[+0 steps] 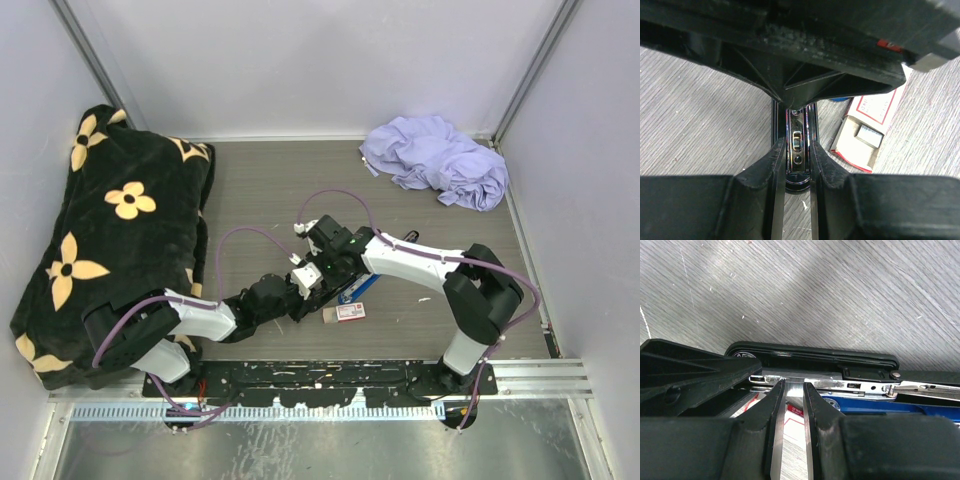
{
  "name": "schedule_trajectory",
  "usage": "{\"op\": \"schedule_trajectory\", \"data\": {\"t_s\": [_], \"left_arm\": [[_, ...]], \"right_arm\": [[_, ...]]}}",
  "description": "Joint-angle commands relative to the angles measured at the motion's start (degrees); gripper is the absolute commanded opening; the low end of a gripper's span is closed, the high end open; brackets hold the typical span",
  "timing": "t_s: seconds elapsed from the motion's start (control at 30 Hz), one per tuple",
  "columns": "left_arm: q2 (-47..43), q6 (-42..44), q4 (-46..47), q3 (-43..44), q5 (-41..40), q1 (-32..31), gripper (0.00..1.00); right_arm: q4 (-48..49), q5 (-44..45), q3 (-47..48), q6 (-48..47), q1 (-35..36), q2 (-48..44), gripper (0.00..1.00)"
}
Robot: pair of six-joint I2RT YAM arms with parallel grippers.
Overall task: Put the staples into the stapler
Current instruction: Install the staple into the stapler.
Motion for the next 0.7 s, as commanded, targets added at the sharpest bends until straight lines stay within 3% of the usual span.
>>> {"op": "schedule_trajectory", "data": {"t_s": [0.0,0.67], "left_arm": [[-0.5,0.6,0.4,1.5,0.9,-0.7,0.11],[-0.6,0.7,0.1,1.5,0.8,-0.8,0.10]], "right_arm": [[-0.4,0.6,2.5,1.2,0.3,-4.0,0.20],[1.0,-1.9,0.5,1.2,0.3,-1.0,0.20]]}}
